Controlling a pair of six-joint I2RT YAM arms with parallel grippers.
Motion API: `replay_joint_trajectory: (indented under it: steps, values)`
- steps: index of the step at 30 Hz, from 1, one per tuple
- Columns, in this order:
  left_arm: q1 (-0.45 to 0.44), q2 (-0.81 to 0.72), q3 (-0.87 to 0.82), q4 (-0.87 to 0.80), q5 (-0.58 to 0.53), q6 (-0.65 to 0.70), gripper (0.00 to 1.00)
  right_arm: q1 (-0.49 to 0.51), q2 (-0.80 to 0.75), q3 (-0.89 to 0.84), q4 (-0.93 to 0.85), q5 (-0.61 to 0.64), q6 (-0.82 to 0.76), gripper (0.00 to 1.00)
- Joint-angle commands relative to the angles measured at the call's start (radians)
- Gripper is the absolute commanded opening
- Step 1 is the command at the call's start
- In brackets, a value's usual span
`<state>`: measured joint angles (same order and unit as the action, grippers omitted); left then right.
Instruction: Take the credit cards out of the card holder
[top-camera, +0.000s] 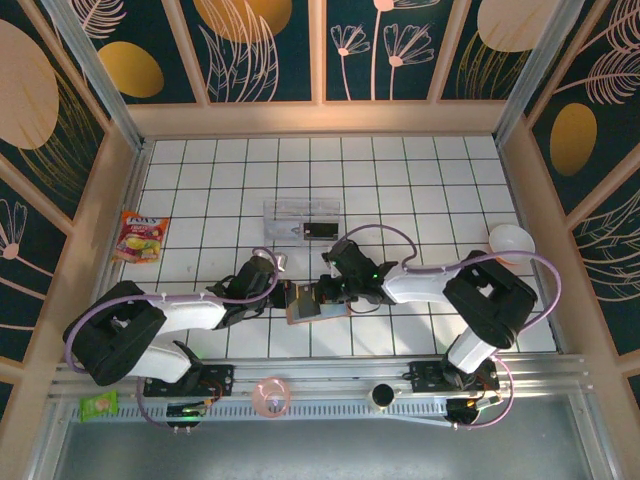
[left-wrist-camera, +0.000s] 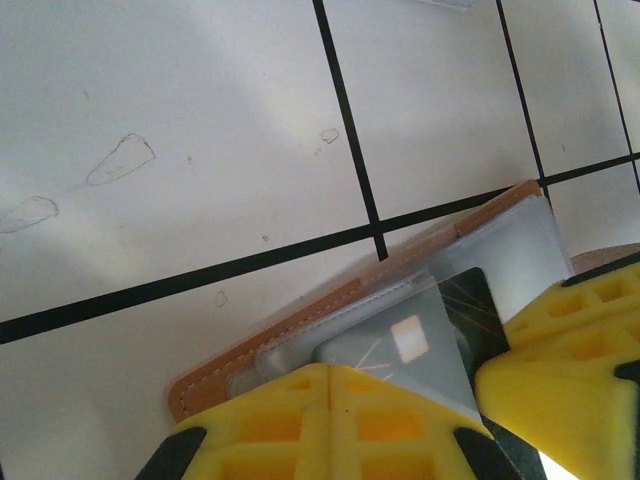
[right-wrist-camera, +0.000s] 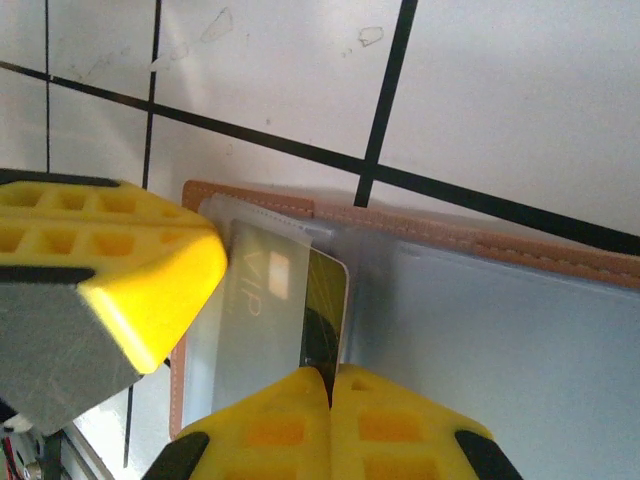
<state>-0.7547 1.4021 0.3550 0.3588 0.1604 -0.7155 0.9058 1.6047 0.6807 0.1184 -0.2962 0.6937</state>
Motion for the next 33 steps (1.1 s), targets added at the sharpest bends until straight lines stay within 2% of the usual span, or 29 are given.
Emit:
replay_joint_trajectory:
  steps: [1,6,10,16,24,27,29,31,33]
  values:
    - [-0.006,0.023,-0.023,-0.031,0.022,-0.014,0.0,-0.008,-0.051,-0.058,-0.041,0.088,0.024,0.0]
    - [-0.006,0.029,-0.018,-0.026,0.022,-0.009,0.0,-0.008,-0.151,-0.107,-0.098,0.171,0.043,0.0]
    - [-0.005,0.031,-0.005,-0.028,0.024,0.001,0.0,-0.005,-0.207,-0.081,-0.194,0.206,-0.002,0.0]
    - [-0.004,0.033,0.023,-0.029,0.022,0.013,0.0,0.047,-0.151,0.046,-0.335,0.242,-0.086,0.0]
    - [-0.004,0.045,0.035,-0.021,0.033,0.017,0.0,0.075,-0.068,0.119,-0.348,0.212,-0.112,0.0]
    - [-0.004,0.044,0.033,-0.018,0.034,0.017,0.0,0.077,-0.05,0.121,-0.335,0.203,-0.112,0.14]
    - [-0.005,0.043,0.033,-0.016,0.034,0.017,0.0,0.078,-0.045,0.115,-0.321,0.198,-0.112,0.17]
    - [-0.004,0.045,0.03,-0.016,0.036,0.017,0.0,0.076,-0.041,0.112,-0.313,0.198,-0.112,0.16]
    - [-0.005,0.046,0.033,-0.019,0.036,0.019,0.0,0.076,-0.045,0.112,-0.313,0.218,-0.112,0.07]
